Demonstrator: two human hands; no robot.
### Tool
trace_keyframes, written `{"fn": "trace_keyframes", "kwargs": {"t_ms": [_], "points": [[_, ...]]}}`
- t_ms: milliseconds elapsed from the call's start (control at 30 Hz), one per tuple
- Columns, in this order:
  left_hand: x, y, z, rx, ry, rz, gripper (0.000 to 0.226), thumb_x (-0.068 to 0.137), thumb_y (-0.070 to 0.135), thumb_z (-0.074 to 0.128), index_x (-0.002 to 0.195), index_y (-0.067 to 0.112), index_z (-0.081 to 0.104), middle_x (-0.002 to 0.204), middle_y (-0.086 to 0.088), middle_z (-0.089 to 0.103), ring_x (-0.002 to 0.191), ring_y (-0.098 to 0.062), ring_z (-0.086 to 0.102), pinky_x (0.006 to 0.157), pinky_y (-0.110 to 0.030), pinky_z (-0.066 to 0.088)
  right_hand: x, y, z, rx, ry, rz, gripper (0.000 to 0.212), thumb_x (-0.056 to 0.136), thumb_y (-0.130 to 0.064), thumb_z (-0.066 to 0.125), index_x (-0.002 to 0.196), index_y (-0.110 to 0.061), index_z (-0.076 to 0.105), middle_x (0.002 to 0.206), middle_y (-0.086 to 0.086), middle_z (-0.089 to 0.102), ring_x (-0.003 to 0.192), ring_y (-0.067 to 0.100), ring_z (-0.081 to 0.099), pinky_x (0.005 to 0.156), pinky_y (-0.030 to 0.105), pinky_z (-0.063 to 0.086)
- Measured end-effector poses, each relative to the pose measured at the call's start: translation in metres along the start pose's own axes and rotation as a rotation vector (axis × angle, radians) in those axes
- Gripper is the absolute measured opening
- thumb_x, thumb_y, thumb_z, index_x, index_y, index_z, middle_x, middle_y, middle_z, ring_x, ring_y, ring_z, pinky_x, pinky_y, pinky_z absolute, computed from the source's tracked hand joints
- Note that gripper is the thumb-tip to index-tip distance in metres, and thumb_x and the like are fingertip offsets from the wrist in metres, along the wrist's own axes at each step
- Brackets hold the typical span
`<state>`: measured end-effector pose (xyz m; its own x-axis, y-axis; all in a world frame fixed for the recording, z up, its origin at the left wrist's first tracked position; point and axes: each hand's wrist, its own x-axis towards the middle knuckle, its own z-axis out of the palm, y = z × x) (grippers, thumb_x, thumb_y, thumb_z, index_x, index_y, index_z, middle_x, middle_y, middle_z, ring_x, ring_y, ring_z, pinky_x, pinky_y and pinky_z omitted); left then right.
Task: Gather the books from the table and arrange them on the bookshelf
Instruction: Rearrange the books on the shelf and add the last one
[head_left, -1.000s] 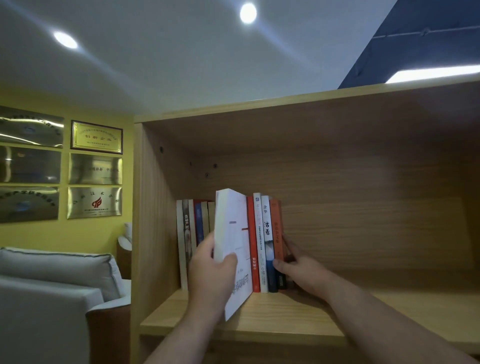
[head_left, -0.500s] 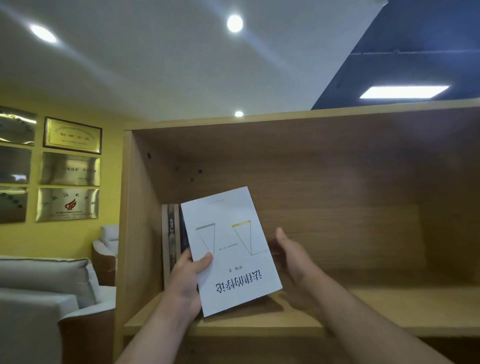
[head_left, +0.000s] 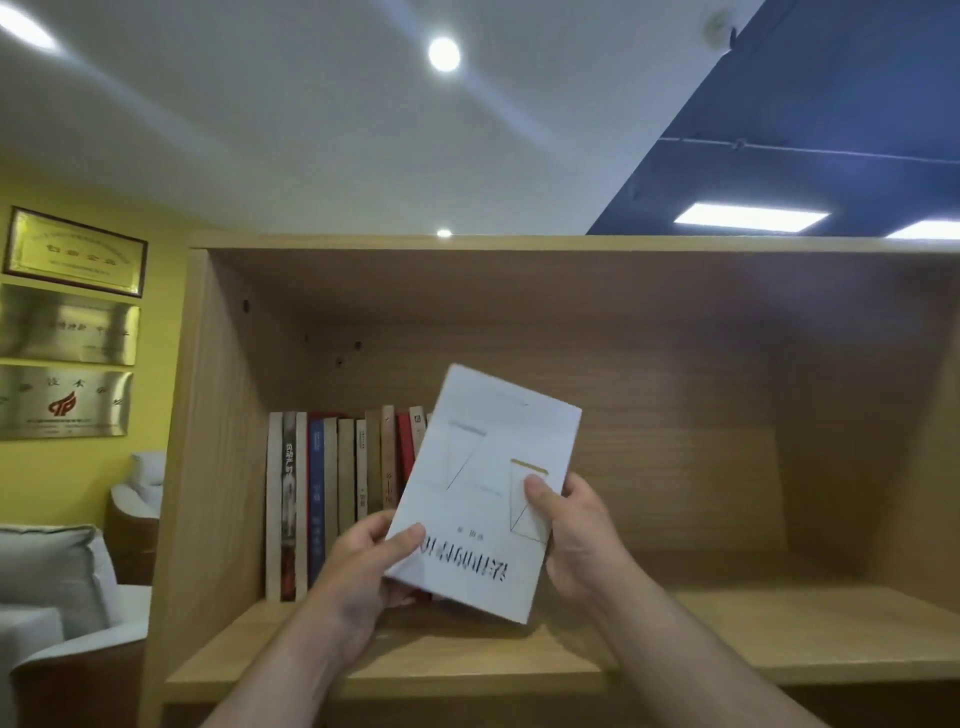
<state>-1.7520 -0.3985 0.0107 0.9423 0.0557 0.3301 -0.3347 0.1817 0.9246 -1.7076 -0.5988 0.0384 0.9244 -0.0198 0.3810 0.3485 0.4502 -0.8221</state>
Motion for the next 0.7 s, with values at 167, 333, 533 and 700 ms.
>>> {"fn": "trace_keyframes", "kwargs": {"t_ms": [167,333,533,700], "points": [[0.000,-0.001,0.024,-0.036,-0.026,-0.006,0.027,0.094,0.007,0.063,0.120,0.011,0.061,0.102,-0.009,0.079,0.103,-0.030,0.073,0.089,-0.046,0.057,0.003,0.008,-0.002,0.367,0.032,0.108,0.028,0.103,-0.011,0.052,0.131,-0.009,0.056,0.118,0.017,0.073,0.110,0.033,0.069,0.095,0.054,0.055],[0.014,0.034,0.055,0.008,0.105,0.137,0.022,0.097,0.006,0.060,0.108,0.024,0.061,0.110,-0.003,0.072,0.101,-0.027,0.071,0.077,-0.047,0.062,0.003,0.004,-0.016,-0.280,0.151,0.031,0.040,0.100,-0.034,0.059,0.131,-0.011,0.052,0.123,0.009,0.069,0.107,0.026,0.067,0.082,0.043,0.058],[0.055,0.107,0.079,0.221,0.193,0.179,0.011,0.095,0.015,0.062,0.105,0.014,0.056,0.102,-0.010,0.071,0.089,-0.028,0.072,0.073,-0.037,0.061,-0.004,0.012,-0.017,-1.304,0.087,-0.555,0.077,0.091,-0.028,0.060,0.156,-0.032,0.020,0.151,-0.022,0.021,0.148,0.008,0.016,0.124,0.041,0.024],[0.069,0.122,0.083,0.341,0.136,0.085,0.031,0.093,0.028,0.065,0.113,0.005,0.061,0.096,-0.014,0.074,0.085,-0.029,0.074,0.083,-0.041,0.060,0.003,0.015,-0.015,-1.288,0.018,-0.576,0.063,0.100,-0.019,0.053,0.156,-0.032,0.028,0.142,-0.005,0.053,0.124,0.012,0.053,0.100,0.026,0.048]]}}
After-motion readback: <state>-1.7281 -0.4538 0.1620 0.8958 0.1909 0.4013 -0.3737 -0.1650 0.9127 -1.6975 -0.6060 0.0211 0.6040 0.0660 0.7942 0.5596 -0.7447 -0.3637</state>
